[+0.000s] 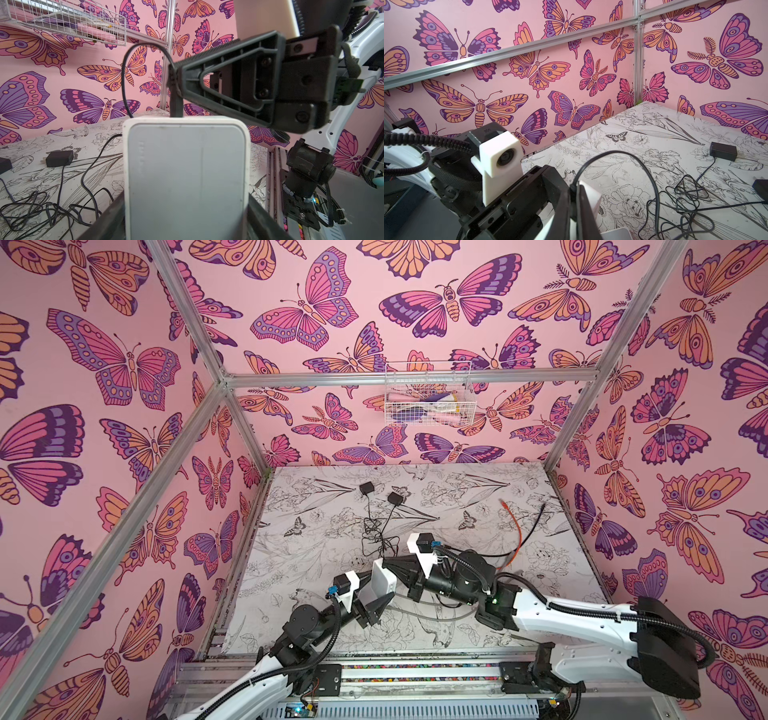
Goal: Insert the plug into the switch port
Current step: 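Open the right gripper to release the inserted plug, then lower the white box onto the table with the left gripper while the right gripper withdraws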
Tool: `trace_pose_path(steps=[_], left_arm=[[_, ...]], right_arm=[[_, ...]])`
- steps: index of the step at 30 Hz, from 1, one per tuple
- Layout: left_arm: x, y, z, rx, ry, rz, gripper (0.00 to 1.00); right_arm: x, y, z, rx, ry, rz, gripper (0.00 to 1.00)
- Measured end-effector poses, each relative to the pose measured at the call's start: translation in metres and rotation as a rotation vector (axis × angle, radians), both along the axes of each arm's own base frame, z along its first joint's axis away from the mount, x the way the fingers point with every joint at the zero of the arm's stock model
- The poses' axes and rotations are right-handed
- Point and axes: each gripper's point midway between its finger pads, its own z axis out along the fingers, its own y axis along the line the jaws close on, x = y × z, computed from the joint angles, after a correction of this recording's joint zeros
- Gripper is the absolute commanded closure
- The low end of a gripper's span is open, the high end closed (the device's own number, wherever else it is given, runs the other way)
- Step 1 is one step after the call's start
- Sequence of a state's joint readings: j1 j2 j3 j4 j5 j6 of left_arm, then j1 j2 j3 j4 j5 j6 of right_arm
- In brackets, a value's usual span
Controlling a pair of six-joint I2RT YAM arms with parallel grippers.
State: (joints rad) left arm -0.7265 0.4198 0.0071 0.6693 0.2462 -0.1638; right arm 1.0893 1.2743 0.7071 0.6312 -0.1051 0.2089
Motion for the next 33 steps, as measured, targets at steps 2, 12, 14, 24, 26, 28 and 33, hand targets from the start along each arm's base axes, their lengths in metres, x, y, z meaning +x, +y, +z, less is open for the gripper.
trace_pose_path(steps=[2,12,14,24,26,28,33], left_arm=[[0.0,0.001,0.002,-0.007,-0.006,0.007,1.0],[0.002,0.006,0.004,-0.004,-0.022,0.035,1.0],[0.001,0.008,0.013,-0.027,-0.052,0.041,1.0],[0.017,0.001,0.0,0.019,-0.004,0.074,1.0],[0.027,-0.006,-0.011,0.078,0.054,0.085,1.0],[0.042,-0.015,-0.014,0.138,0.107,0.1,1.0],[0.097,-0.06,-0.017,0.285,0.25,0.114,1.0]], right_arm=[[0.001,0.001,0.002,0.005,-0.002,0.0,1.0],[-0.003,-0.003,0.005,-0.067,-0.01,0.018,0.73],[-0.005,-0.015,0.012,-0.115,-0.024,0.022,0.65],[-0.035,-0.069,0.056,-0.162,-0.091,0.041,0.54],[-0.024,-0.078,0.049,-0.2,-0.075,-0.029,0.54],[-0.008,-0.087,0.035,-0.251,-0.04,-0.11,0.53],[0.036,-0.123,0.002,-0.359,0.054,-0.333,0.53]])
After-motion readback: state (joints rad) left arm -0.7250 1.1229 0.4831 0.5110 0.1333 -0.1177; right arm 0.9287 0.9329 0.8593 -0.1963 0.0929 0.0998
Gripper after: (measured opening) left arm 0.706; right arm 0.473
